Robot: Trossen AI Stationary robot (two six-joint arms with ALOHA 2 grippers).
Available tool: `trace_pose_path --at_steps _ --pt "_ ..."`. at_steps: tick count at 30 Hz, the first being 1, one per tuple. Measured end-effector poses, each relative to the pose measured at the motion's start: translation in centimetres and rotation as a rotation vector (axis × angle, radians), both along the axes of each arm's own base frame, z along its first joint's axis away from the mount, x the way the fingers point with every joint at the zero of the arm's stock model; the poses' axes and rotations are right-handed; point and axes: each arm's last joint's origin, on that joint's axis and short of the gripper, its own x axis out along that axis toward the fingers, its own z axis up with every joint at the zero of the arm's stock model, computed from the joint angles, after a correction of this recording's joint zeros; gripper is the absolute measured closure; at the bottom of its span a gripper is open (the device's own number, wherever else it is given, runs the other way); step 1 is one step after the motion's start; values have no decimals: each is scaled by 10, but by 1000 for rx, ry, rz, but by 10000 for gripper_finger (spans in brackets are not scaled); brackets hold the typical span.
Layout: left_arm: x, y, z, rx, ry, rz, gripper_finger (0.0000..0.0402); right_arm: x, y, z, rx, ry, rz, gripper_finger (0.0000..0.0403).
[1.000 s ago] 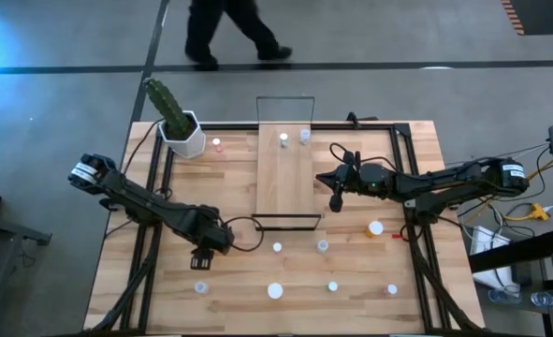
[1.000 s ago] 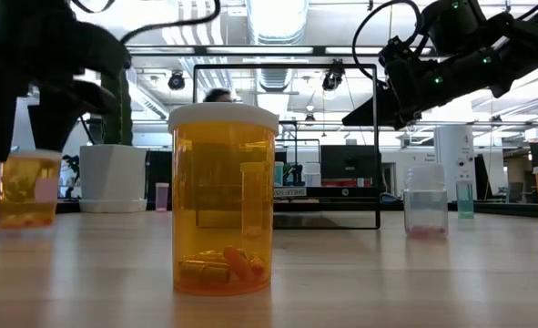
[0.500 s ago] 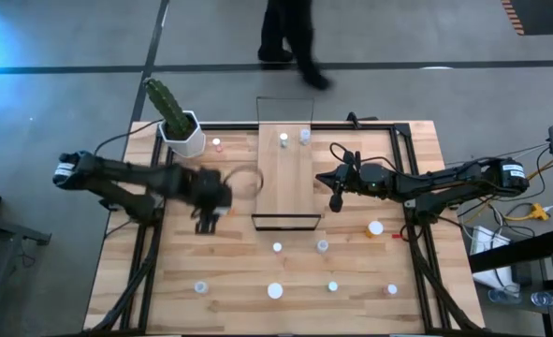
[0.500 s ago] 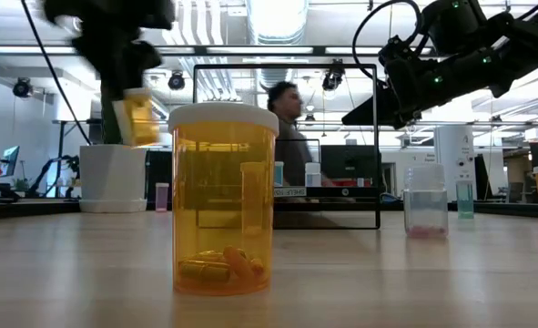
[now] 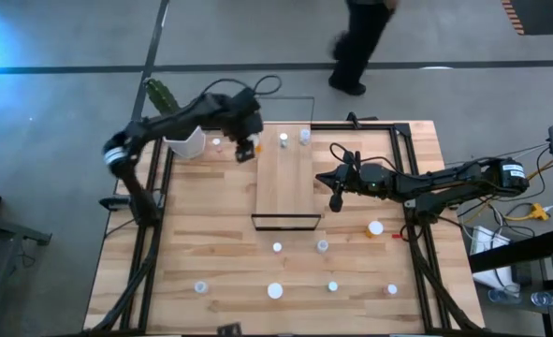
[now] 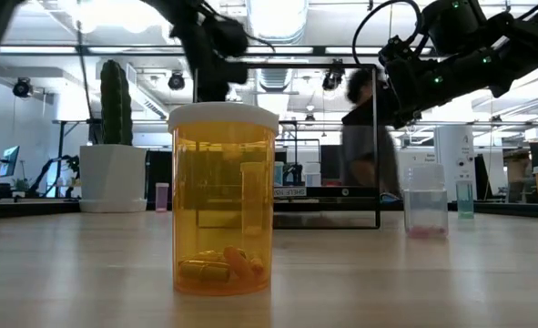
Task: Pick and place medicine bottles onto shelf by color
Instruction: Put the left transparent yellow pill bottle on the shelf
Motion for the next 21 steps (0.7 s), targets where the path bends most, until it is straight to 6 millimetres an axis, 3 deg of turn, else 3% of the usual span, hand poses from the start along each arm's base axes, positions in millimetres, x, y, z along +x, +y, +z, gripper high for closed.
trace_pose_path --at_steps 6,11,21 --pt "33 35 -15 -10 56 2 214 0 0 0 -4 2 1 390" --pt "50 49 -23 -24 101 -8 214 0 0 0 -11 6 4 390" --pt "55 65 -41 -43 171 -12 214 0 0 0 -10 8 3 390"
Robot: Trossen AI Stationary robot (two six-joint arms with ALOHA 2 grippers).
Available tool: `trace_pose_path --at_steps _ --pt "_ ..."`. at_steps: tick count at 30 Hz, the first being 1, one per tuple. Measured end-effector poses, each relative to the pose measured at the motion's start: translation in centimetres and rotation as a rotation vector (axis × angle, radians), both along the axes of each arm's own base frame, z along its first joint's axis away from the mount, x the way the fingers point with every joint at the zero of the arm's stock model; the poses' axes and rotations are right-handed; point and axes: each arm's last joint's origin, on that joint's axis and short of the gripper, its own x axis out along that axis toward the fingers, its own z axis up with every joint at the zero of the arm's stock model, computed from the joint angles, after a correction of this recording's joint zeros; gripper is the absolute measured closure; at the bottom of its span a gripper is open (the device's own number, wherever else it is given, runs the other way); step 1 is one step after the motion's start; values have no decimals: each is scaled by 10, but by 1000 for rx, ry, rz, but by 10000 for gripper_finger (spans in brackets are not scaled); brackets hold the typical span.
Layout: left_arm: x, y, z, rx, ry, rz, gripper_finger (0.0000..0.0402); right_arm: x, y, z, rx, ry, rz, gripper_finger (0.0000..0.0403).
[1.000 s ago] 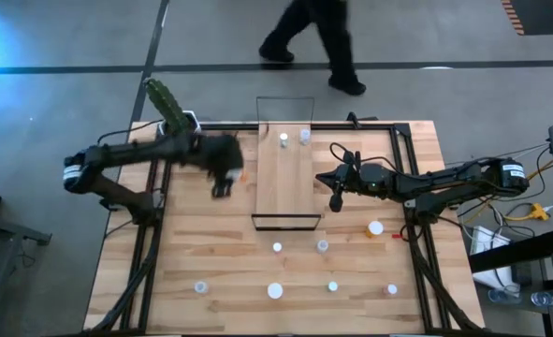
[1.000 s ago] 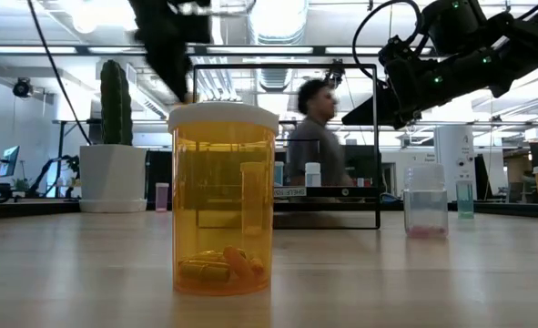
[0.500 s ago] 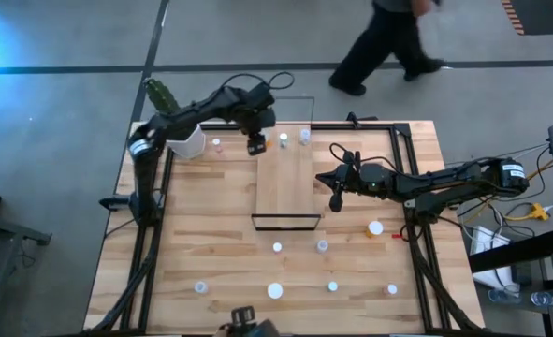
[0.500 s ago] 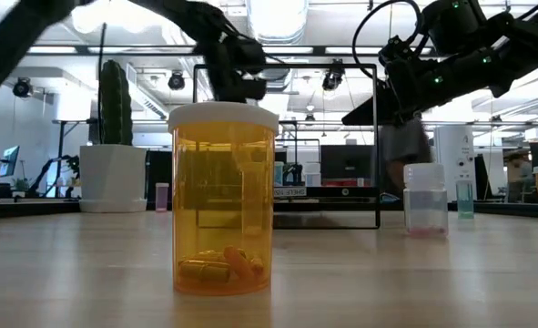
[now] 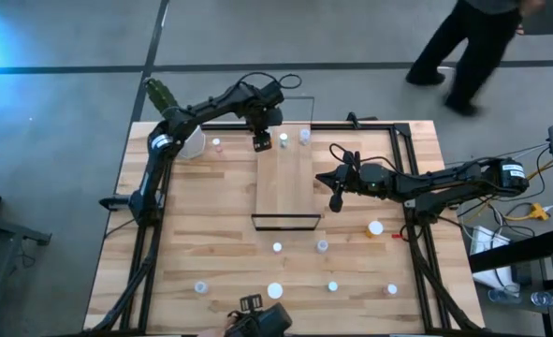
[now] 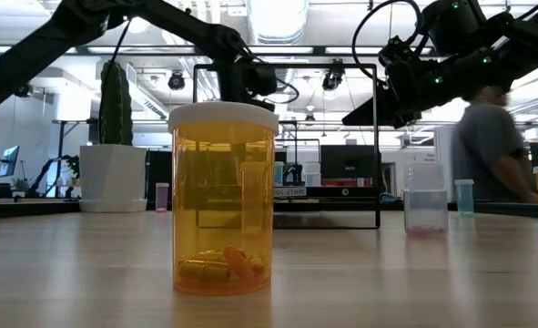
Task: Pick and place medicine bottles onto shelf by color
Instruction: Put the left transparent yellow pill bottle on the shelf, then put the white pill bottle on the shelf
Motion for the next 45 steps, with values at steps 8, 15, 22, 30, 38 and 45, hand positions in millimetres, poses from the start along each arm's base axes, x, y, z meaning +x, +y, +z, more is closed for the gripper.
trace_pose_path --at_steps 8,15,22,30,38,45 --pt "-5 3 -3 -10 27 20 213 0 0 0 0 -1 0 390" --pt "-5 3 -2 -8 22 18 189 0 0 0 1 -1 0 390" --pt "-4 4 0 3 7 13 183 0 0 0 1 -1 0 390" --pt "-7 1 12 30 -19 -4 182 0 0 0 0 -1 0 390" --pt "-25 -24 67 117 -120 -51 184 0 0 1 -47 5 12 390" --pt "-57 -81 118 129 -342 -171 227 -1 2 20 -104 31 -18 390"
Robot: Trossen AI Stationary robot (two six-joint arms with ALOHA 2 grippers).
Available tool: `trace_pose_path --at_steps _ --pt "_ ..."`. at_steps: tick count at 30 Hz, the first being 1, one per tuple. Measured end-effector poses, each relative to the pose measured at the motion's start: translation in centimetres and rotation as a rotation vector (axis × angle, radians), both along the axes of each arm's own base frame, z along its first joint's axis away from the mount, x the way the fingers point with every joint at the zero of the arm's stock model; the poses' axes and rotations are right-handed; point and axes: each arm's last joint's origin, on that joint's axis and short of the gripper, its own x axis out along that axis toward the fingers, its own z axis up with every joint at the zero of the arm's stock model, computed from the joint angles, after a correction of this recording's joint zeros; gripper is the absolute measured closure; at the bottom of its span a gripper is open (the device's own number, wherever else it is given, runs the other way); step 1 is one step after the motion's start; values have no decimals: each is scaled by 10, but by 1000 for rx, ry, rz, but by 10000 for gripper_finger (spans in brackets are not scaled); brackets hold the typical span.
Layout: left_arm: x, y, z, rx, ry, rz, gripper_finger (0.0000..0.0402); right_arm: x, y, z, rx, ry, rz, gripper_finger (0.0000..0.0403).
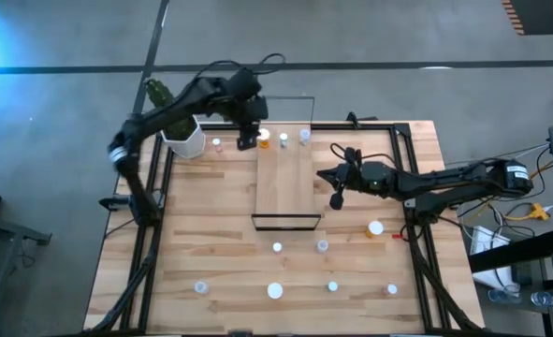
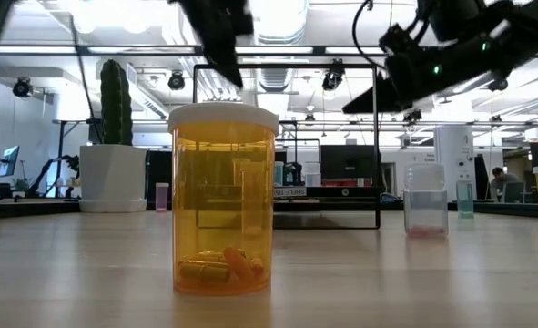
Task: Pick and place medicine bottles onto shelf by color
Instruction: Put the white pill bottle on the shelf
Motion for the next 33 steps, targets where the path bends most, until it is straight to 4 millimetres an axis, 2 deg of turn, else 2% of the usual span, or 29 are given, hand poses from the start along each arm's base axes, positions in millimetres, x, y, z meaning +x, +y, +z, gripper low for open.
trace_pose_path --at_steps 3,6,12,16,20,24,28,33 --pt "-19 -29 2 17 -142 -90 266 -3 7 19 -1 66 -34 390" --pt "-39 -56 -11 90 -282 -147 309 -6 21 36 16 112 -49 390" --pt "-78 -107 -56 235 -653 -281 378 -6 68 51 11 152 41 390" --pt "-105 -132 -93 260 -918 -325 399 -11 105 51 -2 182 78 390" --pt "-129 -145 -125 224 -1115 -337 396 -21 142 49 8 176 125 390" --pt "-146 -151 -148 194 -1195 -336 396 -33 172 37 60 195 197 386" --pt "-154 -152 -161 193 -1195 -336 396 -33 187 17 89 244 186 358" --pt "-157 -153 -167 191 -1187 -335 395 -21 193 -10 147 294 88 288"
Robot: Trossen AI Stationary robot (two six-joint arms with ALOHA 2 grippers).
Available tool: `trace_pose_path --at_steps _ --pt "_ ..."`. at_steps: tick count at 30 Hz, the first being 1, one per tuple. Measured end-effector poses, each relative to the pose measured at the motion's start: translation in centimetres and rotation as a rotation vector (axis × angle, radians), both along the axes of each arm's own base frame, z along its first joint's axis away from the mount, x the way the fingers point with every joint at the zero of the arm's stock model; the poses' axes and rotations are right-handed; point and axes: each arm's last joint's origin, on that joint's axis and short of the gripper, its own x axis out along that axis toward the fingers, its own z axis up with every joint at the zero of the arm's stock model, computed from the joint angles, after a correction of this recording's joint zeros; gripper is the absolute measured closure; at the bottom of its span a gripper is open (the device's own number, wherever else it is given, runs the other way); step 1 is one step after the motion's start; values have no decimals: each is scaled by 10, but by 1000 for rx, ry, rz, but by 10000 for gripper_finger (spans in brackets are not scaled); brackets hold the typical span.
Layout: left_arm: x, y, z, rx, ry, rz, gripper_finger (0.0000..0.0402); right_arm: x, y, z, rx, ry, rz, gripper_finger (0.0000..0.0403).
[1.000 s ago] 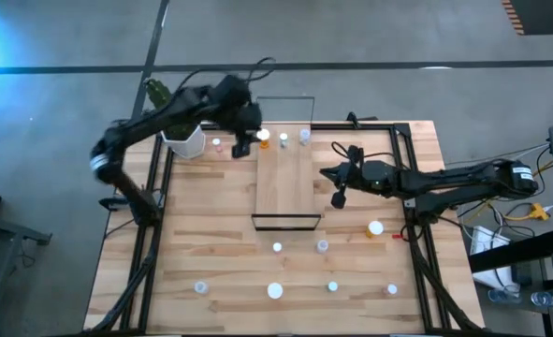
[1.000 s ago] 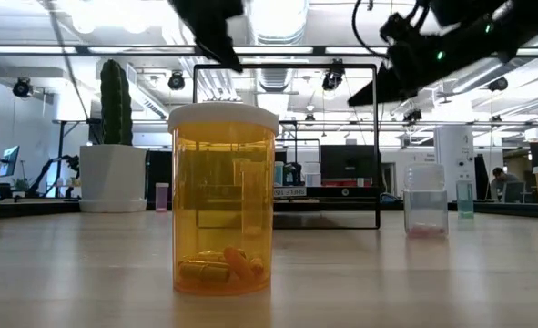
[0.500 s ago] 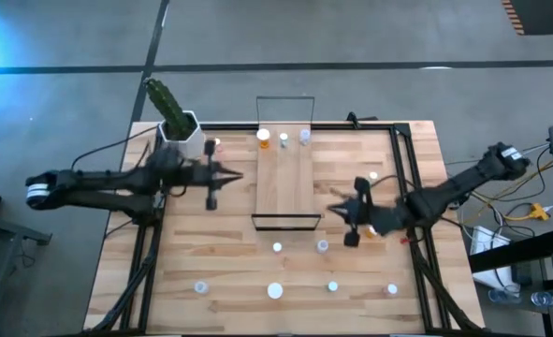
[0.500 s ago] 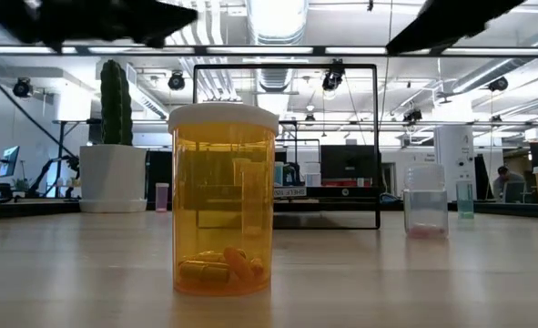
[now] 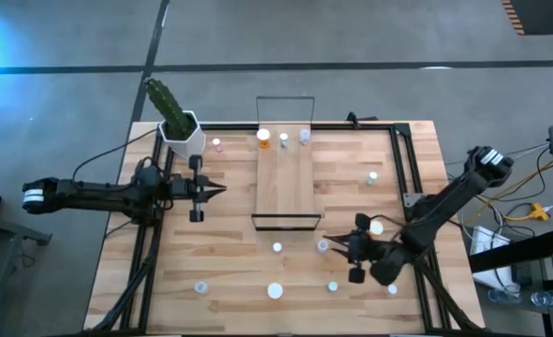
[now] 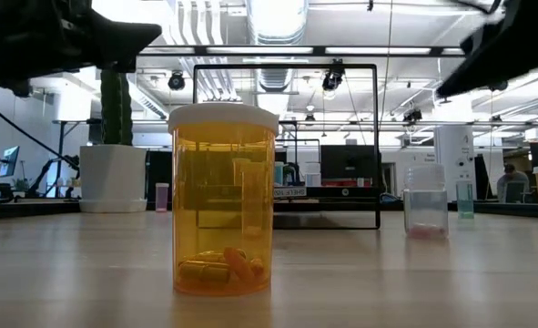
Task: Pick and place medicine bottles onto shelf by color
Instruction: Put the white pill bottle on the shelf
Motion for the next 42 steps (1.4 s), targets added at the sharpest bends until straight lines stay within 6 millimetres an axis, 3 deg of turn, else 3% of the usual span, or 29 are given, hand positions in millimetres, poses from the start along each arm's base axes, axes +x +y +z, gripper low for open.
trace_pose_path --at_steps 4,9,16,26,33,37,42 --pt "1 0 -4 -3 20 0 395 11 2 -19 16 44 -74 222" --pt "4 1 -11 -9 59 1 395 24 8 -24 29 59 -97 150" --pt "10 2 -18 -17 112 2 395 34 2 -29 58 90 -134 114" --pt "14 2 -19 -16 105 2 395 42 -5 -46 70 171 -149 149" --pt "14 2 -19 -16 106 2 395 42 -5 -49 78 192 -141 224" --pt "14 2 -20 -17 112 2 395 42 -5 -44 74 182 -117 281" --pt "14 2 -20 -18 113 2 395 42 -2 -24 138 167 -41 284"
